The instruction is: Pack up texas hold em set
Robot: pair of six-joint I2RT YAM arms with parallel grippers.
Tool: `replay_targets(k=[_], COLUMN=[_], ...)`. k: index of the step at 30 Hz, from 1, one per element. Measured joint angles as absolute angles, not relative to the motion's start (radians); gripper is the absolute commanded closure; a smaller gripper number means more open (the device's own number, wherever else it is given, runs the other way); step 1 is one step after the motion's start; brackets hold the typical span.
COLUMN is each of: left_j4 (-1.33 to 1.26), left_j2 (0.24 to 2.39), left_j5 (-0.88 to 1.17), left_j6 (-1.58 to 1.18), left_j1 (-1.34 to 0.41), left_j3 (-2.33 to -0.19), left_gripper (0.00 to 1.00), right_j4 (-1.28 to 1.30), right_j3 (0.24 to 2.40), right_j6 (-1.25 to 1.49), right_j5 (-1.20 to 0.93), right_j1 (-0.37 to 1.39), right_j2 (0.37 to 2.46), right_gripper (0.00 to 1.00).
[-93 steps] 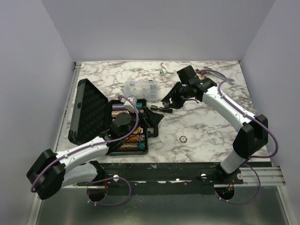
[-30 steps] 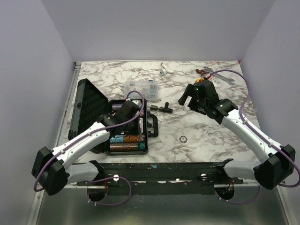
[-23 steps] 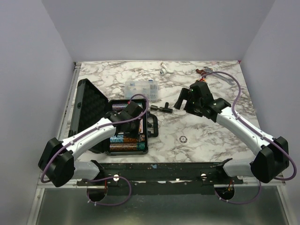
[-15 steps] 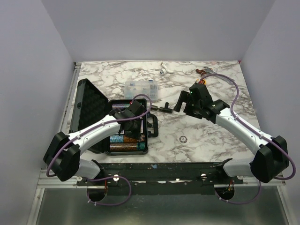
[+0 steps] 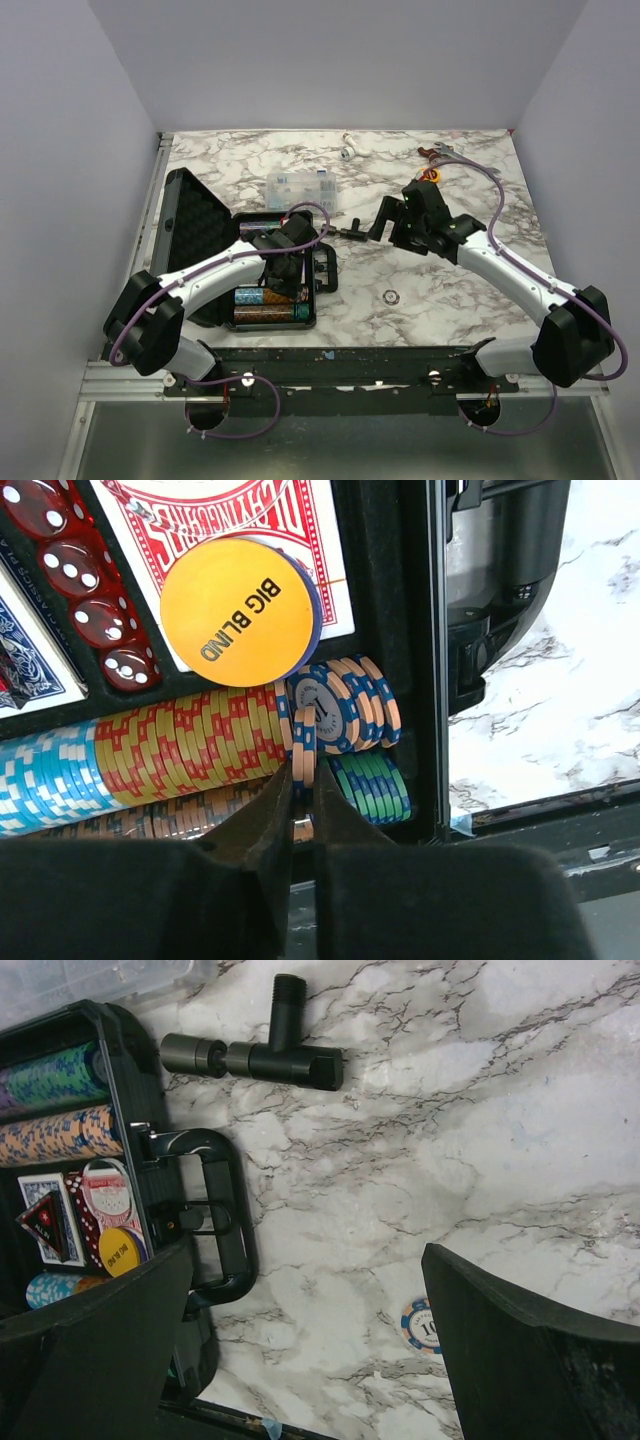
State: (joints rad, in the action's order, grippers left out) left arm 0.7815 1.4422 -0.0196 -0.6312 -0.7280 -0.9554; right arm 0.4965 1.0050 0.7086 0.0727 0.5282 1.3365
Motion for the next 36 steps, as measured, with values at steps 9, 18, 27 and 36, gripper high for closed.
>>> replay_targets(k=[9,18,27,36], left_j4=[0.813,0.819,0.817,0.812], left_j2=[1.442,1.441,1.458,1.526], left_j5=[-0.034,-0.035,-0.035,-0.063], left_j6=[-0.622,-0.606,-0.594,-0.59], left_j1=[-0.728,-0.728,-0.754,-0.768], left_j3=[-0.97,-1.002,-1.022,-1.053], left_gripper=[0.59,0.43,0.27,0.36], right_j4=[0.484,0.471,0.466,0.463], right_j3=[0.986,0.962,0.962,0.956], right_j6=[0.709,0.71,0.71,0.71], right_j5=[0.05,0.031,0.026,0.006], right_j1=[0.528,0.528,0.528,0.528], right_j2=[1.355,1.367,1.368,1.377], right_gripper=[0.01,0.01,0.01,0.01])
